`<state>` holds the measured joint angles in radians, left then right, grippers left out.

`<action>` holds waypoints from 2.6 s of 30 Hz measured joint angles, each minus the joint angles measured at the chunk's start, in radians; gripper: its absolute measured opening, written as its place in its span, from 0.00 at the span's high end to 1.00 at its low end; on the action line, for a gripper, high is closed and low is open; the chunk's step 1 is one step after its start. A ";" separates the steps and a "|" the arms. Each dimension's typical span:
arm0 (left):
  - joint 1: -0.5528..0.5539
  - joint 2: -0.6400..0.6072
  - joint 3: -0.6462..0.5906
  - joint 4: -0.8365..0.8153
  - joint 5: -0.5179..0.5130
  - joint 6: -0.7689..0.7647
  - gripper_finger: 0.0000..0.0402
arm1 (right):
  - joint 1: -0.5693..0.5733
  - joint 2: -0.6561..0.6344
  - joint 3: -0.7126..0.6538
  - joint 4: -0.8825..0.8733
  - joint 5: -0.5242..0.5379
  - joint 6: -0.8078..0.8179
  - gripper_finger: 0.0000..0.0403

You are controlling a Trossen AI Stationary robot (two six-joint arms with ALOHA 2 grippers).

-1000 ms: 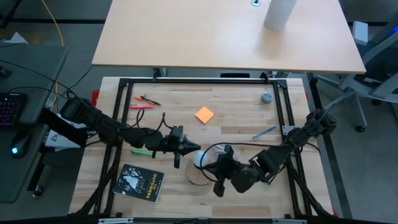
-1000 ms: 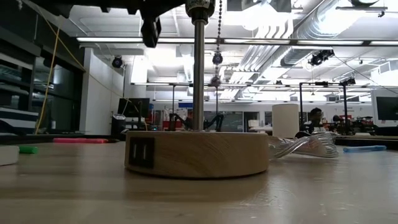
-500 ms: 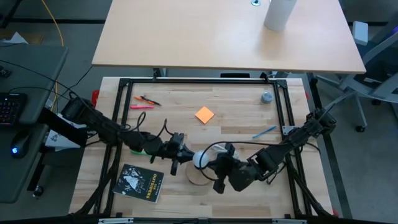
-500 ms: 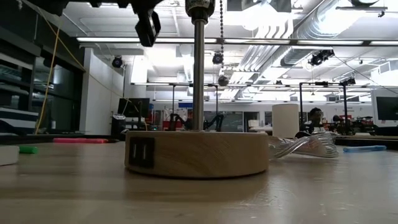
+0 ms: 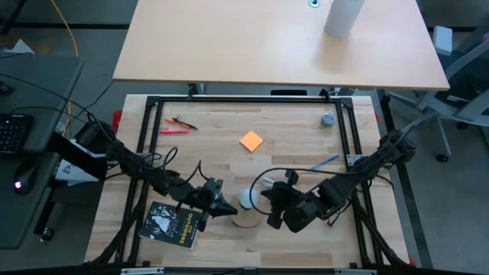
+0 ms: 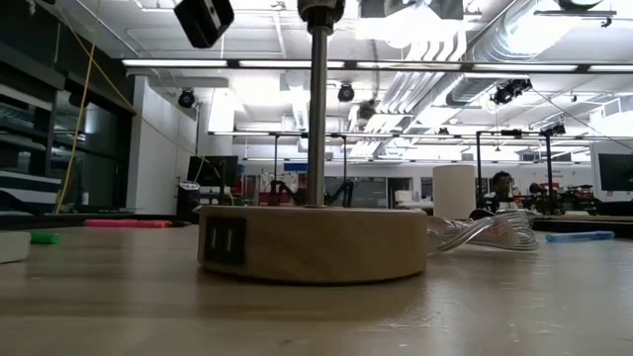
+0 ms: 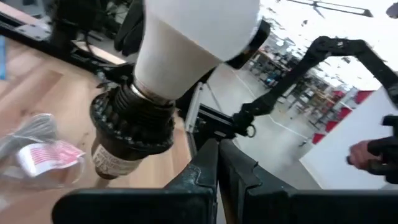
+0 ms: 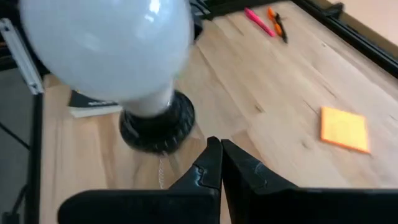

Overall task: Screw lightbulb
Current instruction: Remove the white lightbulb from the lamp

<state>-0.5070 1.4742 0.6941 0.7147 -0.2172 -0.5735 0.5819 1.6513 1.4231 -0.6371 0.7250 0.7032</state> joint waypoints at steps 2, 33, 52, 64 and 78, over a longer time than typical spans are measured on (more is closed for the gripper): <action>-0.001 0.000 0.000 -0.009 -0.018 0.000 1.00 | 0.003 -0.010 0.000 -0.037 -0.001 0.037 1.00; 0.177 -0.039 -0.001 -0.065 -0.028 0.087 1.00 | 0.010 0.077 0.000 0.337 -0.082 -0.110 1.00; 0.174 0.129 0.082 0.037 -0.095 0.107 1.00 | 0.006 0.077 0.000 0.326 -0.081 -0.128 1.00; 0.168 0.128 0.144 -0.001 -0.044 0.141 1.00 | 0.006 0.077 0.000 0.301 -0.063 -0.136 1.00; 0.106 0.104 0.146 -0.085 -0.062 0.130 1.00 | 0.007 0.020 -0.001 0.188 -0.004 -0.125 1.00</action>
<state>-0.4015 1.5780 0.8406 0.6300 -0.2791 -0.4435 0.5888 1.6708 1.4220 -0.4489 0.7209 0.5785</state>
